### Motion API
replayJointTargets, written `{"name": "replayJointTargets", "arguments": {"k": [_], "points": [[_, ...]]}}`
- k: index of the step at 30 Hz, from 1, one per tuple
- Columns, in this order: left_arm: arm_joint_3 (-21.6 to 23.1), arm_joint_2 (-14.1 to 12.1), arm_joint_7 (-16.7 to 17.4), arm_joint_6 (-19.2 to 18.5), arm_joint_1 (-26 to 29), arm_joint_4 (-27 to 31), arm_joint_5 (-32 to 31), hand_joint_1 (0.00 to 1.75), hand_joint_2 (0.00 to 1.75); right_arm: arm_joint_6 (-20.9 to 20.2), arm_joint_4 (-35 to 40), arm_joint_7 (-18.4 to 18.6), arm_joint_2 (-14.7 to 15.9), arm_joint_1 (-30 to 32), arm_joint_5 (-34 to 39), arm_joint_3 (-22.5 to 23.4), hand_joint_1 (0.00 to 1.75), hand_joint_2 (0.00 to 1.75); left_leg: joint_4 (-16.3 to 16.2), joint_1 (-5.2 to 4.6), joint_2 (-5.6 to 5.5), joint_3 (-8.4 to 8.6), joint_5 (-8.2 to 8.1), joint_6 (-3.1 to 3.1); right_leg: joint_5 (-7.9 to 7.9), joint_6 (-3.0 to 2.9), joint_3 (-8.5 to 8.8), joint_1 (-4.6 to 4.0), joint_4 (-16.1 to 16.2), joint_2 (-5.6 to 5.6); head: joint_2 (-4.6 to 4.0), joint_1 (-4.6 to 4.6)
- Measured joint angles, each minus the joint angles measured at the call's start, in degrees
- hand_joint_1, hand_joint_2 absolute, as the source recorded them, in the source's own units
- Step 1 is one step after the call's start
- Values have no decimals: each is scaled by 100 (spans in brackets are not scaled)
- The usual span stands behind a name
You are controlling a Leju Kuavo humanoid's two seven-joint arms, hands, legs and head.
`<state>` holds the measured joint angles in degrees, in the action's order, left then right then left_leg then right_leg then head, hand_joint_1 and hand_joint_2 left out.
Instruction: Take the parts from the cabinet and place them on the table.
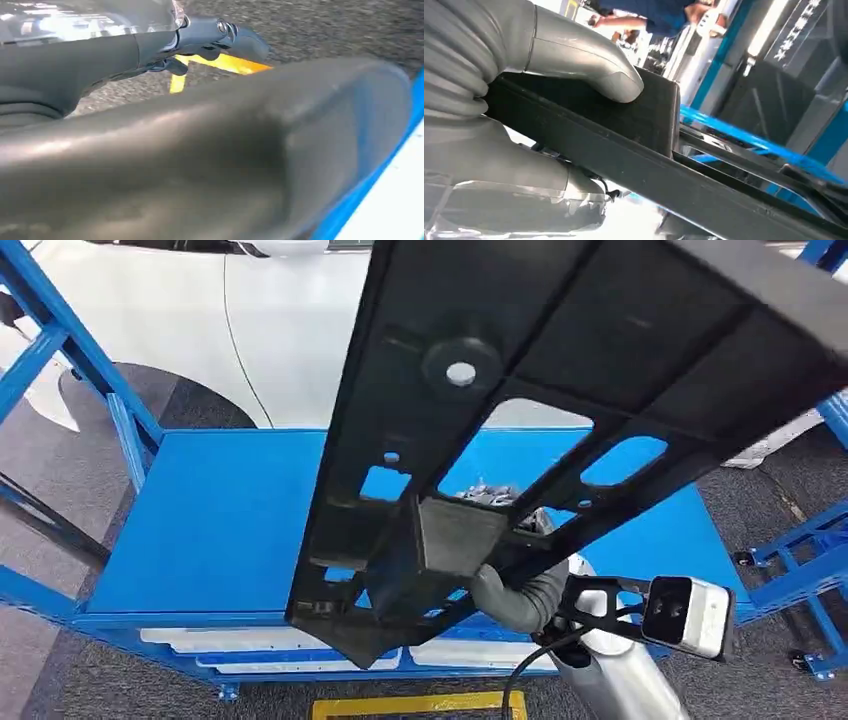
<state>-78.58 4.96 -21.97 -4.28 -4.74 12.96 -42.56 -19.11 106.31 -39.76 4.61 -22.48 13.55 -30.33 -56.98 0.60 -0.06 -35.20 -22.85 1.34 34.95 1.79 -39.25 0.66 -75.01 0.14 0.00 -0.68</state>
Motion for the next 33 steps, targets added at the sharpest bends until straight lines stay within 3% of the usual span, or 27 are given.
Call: {"name": "replayJointTargets", "arguments": {"k": [1, 3, 4, 5, 7, 8, 9, 10, 12, 13, 14, 15, 16, 18, 19, 20, 21, 23, 24, 25, 26, 28, 29, 30, 31, 33], "points": [[-7, 0, 9, 2, 2, 0, 0, 0, 0, 49, -4, 0, 29, -31, 9, -44, 175, 175, -18, 1, -4, -45, 23, -16, -173, 6, 216, 17, 330, -3, 0, 0], [-20, 0, 52, 2, -1, 0, 0, 0, 0, 123, -2, 2, 42, -100, 7, -134, 175, 175, -75, 5, -16, -125, 64, -57, -561, -11, 928, 36, 1472, -8, 0, 0], [-22, 0, 68, 9, 1, 0, 0, 0, 0, 167, 4, 7, 44, -134, -7, -173, 175, 175, -96, 0, -17, -159, 88, -92, -433, -37, 1068, 23, 1778, -5, 0, -7], [-24, 0, 79, 24, 2, 0, 0, 0, 0, 195, 31, 20, 44, -143, -39, -213, 175, 175, -84, -4, -24, -157, 125, -141, -617, -76, 1002, -30, 1685, 17, 0, -9], [-33, 0, 141, 78, 3, 0, -2, 0, 0, 216, 72, 72, 46, -178, -87, -264, 175, 175, -87, 0, -26, -180, 199, -211, -608, -132, 966, -44, 1693, 21, 0, 2], [-33, -2, 168, 94, 11, 0, -2, 0, 0, 230, 96, 98, 46, -181, -103, -289, 175, 175, -69, -4, -31, -192, 240, -256, -644, -181, 943, -42, 1703, 19, 0, 4], [-39, -4, 181, 112, 19, 0, -2, 0, 0, 236, 122, 133, 42, -196, -109, -302, 175, 175, -32, 37, -44, -227, 175, -290, -721, -246, 897, 3, 1747, -10, 0, 9], [-44, -9, 203, 127, 30, 0, 0, 0, 0, 239, 151, 177, 31, -217, -125, -317, 175, 175, -271, 34, -29, -338, -81, -317, -791, -291, 839, -1, 1768, -23, 0, -2], [-61, -4, 245, 138, 35, 0, 0, 0, 0, 243, 195, 205, 4, -241, -127, -333, 175, 175, -1078, 42, -27, -610, -741, -365, -900, -332, 693, -10, 1767, -32, 0, -13], [-70, -4, 262, 142, 34, 0, 0, 0, 0, 243, 210, 214, 0, -242, -129, -341, 175, 175, -1523, 43, -27, -721, -986, -382, -961, -340, 610, -26, 1765, -40, 0, -11], [-74, -7, 271, 162, 34, 0, 2, 0, 0, 241, 219, 232, -11, -243, -131, -350, 175, 175, -1829, 42, -27, -754, -1077, -387, -1020, -342, 527, -43, 1757, -41, 0, -13], [-81, -7, 289, 168, 35, 0, 0, 0, 0, 243, 225, 262, -13, -245, -135, -359, 175, 175, -1911, 41, -27, -673, -1005, -380, -1081, -341, 443, -56, 1751, -41, 0, -13], [-83, -9, 299, 181, 34, 0, 0, 0, 0, 243, 243, 282, -15, -249, -142, -363, 175, 175, -1739, 36, -27, -458, -829, -357, -1136, -336, 367, -71, 1743, -41, 0, -11], [-92, -11, 334, 181, 30, 0, 0, 0, 0, 245, 284, 324, -22, -277, -153, -365, 175, 175, -905, 9, -27, 226, -519, -274, -1230, -324, 249, -96, 1731, -38, 0, -15], [-94, -26, 361, 179, 16, 2, 0, 0, 0, 247, 319, 365, -30, -308, -153, -365, 175, 175, -351, -16, -28, 636, -605, -204, -1283, -313, 220, -92, 1716, -41, 2, -11], [-96, -35, 372, 179, 2, 4, -2, 0, 0, 252, 348, 398, -37, -346, -151, -365, 175, 175, 54, -41, -22, 865, -763, -175, -1325, -275, 190, -120, 1714, -37, 0, -7], [-98, -35, 380, 162, -2, 2, -2, 0, 0, 254, 352, 426, -44, -372, -151, -365, 175, 175, 13, -61, -26, 802, -702, -177, -1378, -232, 209, -98, 1742, -55, 0, -2], [-111, -39, 400, 159, -1, 4, 0, 0, 0, 269, 352, 448, -44, -432, -142, -365, 175, 175, 41, -98, -27, 764, -645, -110, -1474, -163, 204, -67, 1766, -59, 0, -57], [-116, -28, 411, 155, 11, 2, 0, 0, 0, 273, 352, 474, -44, -456, -136, -365, 175, 175, 116, -44, -19, 740, -540, -72, -1504, -122, 183, -94, 1778, -51, 0, -50], [-118, -31, 417, 149, 1, 2, 0, 0, 0, 276, 352, 479, -44, -469, -127, -365, 175, 175, 127, -35, 24, 697, -459, -46, -1322, -97, 122, -58, 1687, -28, 0, -57], [-118, -31, 420, 133, -10, 2, 0, 0, 0, 276, 350, 485, -44, -507, -114, -365, 175, 175, 128, -33, 29, 595, -386, 16, -927, -78, 3, -46, 1384, -26, 0, -15], [-120, -31, 431, 118, -14, 2, 4, 0, 0, 278, 350, 485, -44, -543, -100, -365, 175, 175, 120, -36, 32, 423, -248, 21, -284, -24, -241, -14, 507, -25, 0, -13], [-120, -31, 437, 109, -11, 2, 13, 0, 0, 282, 350, 485, -44, -550, -94, -365, 175, 175, 106, -36, 33, 317, -175, 14, -140, 0, -325, -4, 88, -25, 0, -4], [-120, -28, 457, 103, -9, 2, 20, 0, 0, 297, 345, 492, -44, -558, -87, -365, 175, 175, 93, -35, 35, 215, -111, 6, -197, 17, -307, 14, -116, -26, 0, -2], [-122, -28, 466, 103, -10, 2, 20, 0, 0, 341, 337, 509, -44, -579, -87, -365, 175, 175, 70, -33, 38, 112, -50, -7, -390, 31, -146, 31, -38, -26, 0, 0], [-125, -15, 476, 105, -8, 2, 20, 0, 0, 446, 319, 551, -44, -679, -87, -366, 175, 175, -1, -26, 37, -68, 42, -48, -724, 26, 446, 50, 706, -27, 0, 0]]}}
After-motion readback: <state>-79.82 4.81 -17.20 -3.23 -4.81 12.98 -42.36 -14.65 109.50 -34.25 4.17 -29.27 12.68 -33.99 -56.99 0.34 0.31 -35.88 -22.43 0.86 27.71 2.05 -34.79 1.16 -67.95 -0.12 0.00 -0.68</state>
